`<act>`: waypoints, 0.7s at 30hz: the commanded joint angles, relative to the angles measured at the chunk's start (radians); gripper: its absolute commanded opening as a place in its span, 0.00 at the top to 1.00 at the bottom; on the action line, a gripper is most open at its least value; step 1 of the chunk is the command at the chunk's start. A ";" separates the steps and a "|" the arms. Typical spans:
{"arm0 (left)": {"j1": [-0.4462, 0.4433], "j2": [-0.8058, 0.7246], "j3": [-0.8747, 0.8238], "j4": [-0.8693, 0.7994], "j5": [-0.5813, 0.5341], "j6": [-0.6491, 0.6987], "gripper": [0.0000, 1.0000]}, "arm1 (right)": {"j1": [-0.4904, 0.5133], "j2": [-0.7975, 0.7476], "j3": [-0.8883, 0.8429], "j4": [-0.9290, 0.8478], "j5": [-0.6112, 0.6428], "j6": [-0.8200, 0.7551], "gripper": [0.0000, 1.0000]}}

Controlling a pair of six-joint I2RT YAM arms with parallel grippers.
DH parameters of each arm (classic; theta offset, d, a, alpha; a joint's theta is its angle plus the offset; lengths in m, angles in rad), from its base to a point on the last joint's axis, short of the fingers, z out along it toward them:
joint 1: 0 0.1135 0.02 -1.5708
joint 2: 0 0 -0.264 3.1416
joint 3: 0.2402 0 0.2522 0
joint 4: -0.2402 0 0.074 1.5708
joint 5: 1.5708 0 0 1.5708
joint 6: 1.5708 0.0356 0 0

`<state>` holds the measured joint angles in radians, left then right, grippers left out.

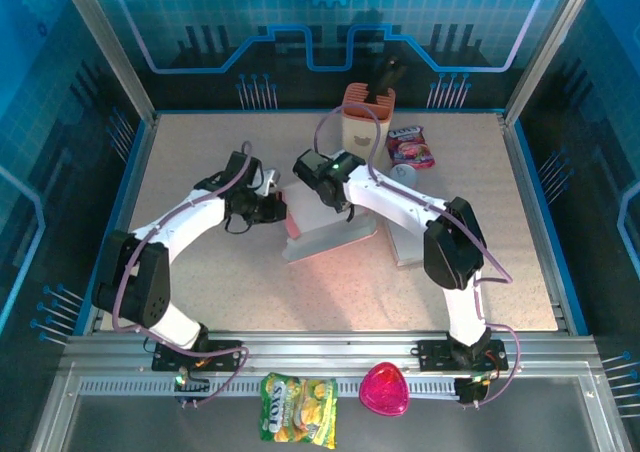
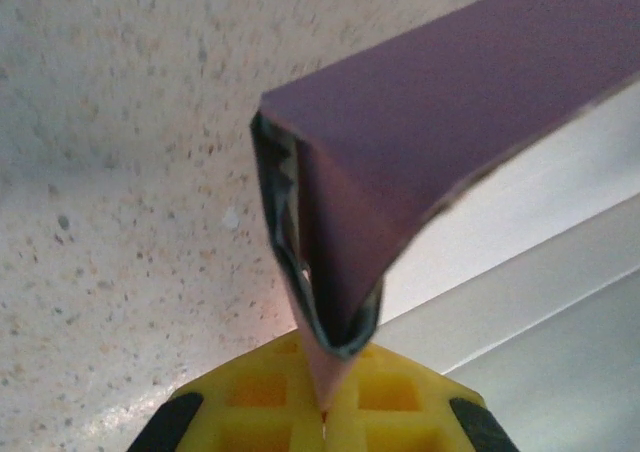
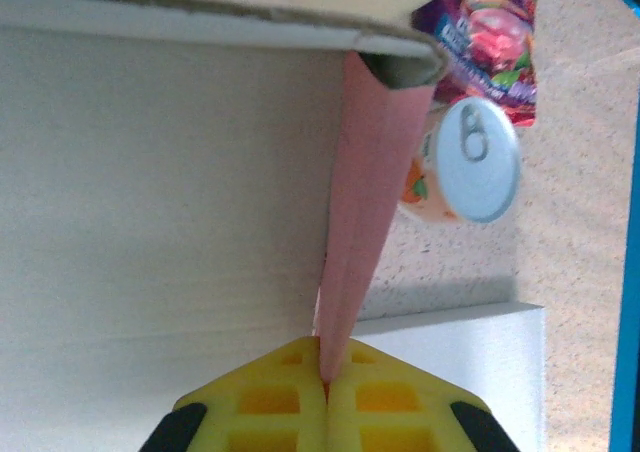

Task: Fold the paper box

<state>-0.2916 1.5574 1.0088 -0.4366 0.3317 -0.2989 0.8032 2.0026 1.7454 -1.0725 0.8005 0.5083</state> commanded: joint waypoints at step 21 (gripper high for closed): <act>-0.098 0.042 -0.162 0.195 -0.207 -0.216 0.89 | 0.092 -0.054 -0.128 0.071 -0.034 0.097 1.00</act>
<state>-0.3748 1.5997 0.8658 -0.2523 0.1715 -0.4946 0.8616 1.9854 1.6302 -1.0264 0.7956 0.5850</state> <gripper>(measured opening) 0.112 0.062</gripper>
